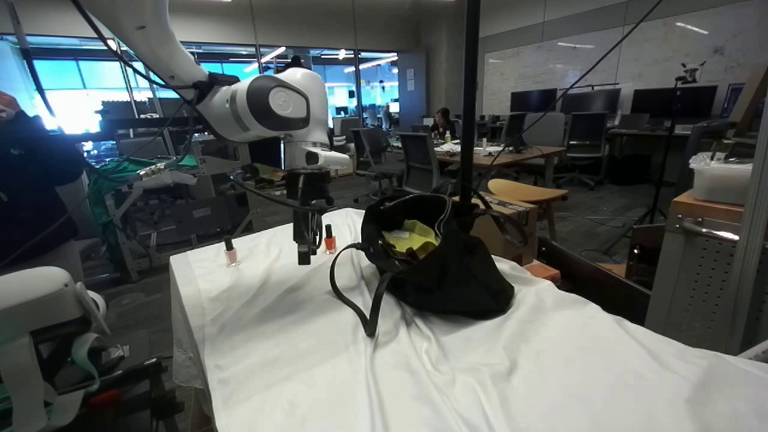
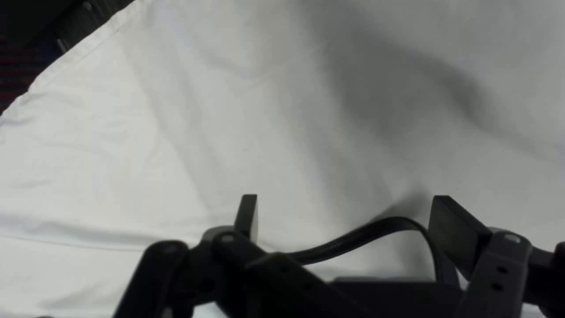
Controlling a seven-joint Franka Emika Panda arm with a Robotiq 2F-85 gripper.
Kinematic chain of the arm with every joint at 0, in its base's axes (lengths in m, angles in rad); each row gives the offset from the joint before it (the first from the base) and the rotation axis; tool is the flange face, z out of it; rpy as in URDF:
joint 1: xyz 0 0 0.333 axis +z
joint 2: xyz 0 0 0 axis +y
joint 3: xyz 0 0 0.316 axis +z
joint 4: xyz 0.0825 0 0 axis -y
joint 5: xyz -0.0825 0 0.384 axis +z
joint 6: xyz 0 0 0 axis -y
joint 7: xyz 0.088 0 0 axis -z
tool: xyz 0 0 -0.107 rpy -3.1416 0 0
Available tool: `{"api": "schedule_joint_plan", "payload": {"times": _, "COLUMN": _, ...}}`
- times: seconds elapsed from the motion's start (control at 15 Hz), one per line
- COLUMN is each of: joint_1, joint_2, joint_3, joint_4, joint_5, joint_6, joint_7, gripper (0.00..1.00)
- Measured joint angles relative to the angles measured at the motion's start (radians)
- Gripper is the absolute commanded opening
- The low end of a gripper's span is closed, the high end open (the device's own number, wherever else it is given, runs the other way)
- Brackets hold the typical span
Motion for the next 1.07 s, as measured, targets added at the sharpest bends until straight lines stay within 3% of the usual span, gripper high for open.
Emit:
{"api": "schedule_joint_plan", "payload": {"times": 0.6, "joint_1": 0.054, "joint_2": 0.023, "joint_3": 0.065, "joint_4": -0.021, "joint_5": 0.048, "joint_6": 0.067, "joint_7": 0.012, "gripper": 1.0}}
{"api": "schedule_joint_plan", "payload": {"times": 1.07, "joint_1": 0.064, "joint_2": 0.065, "joint_3": 0.078, "joint_4": -0.034, "joint_5": 0.048, "joint_6": 0.136, "joint_7": -0.146, "gripper": 1.0}}
